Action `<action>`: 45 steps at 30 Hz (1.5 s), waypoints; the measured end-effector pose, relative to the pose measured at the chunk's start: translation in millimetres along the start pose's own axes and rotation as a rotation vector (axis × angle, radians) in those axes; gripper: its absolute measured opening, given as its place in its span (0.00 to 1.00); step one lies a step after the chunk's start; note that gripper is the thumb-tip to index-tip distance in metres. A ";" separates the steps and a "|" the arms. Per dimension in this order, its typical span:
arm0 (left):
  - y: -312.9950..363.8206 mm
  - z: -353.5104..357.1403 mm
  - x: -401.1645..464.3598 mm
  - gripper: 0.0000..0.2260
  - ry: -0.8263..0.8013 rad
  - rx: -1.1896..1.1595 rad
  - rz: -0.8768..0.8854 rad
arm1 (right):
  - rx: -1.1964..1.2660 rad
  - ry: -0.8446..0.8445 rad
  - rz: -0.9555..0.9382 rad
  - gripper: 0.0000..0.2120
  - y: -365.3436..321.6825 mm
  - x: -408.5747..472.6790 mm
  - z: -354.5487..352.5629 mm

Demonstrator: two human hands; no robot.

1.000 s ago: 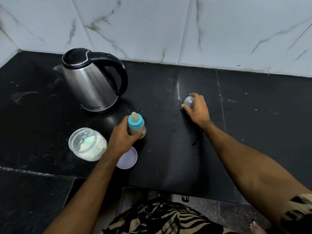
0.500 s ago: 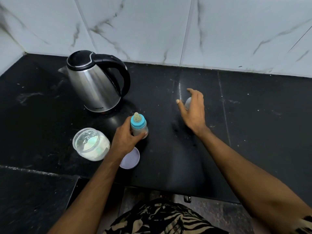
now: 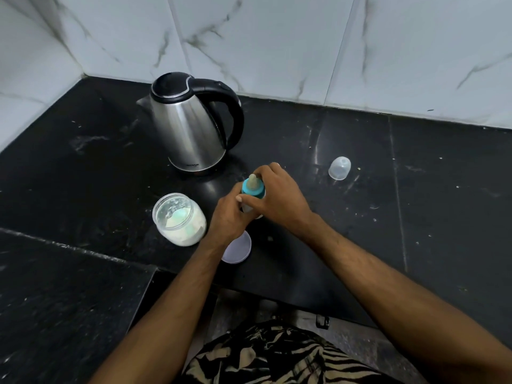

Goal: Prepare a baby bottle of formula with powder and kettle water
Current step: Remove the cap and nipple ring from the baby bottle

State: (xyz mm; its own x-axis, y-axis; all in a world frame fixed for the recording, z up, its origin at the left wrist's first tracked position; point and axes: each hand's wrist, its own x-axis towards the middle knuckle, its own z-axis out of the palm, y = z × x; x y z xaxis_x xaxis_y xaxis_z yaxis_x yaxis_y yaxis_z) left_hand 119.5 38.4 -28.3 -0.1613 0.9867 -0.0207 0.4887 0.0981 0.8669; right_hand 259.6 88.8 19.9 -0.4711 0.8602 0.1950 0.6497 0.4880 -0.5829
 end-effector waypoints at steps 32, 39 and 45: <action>-3.2 13.8 -0.7 0.13 0.118 0.094 -0.032 | 0.621 0.282 0.309 0.30 -22.3 -3.3 53.2; -3.3 16.3 2.4 0.14 0.146 0.066 -0.050 | 0.605 0.299 0.245 0.18 -13.6 4.7 57.3; -3.3 15.0 7.9 0.12 0.125 0.050 -0.081 | 0.569 0.132 0.133 0.15 0.8 14.3 49.9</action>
State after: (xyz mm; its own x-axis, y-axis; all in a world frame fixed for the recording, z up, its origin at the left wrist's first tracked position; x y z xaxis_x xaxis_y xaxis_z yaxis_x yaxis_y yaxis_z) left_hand 129.4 47.8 -38.9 -0.3060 0.9517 -0.0246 0.5113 0.1860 0.8390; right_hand 223.6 94.1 -17.1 -0.3062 0.9373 0.1661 0.2591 0.2500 -0.9329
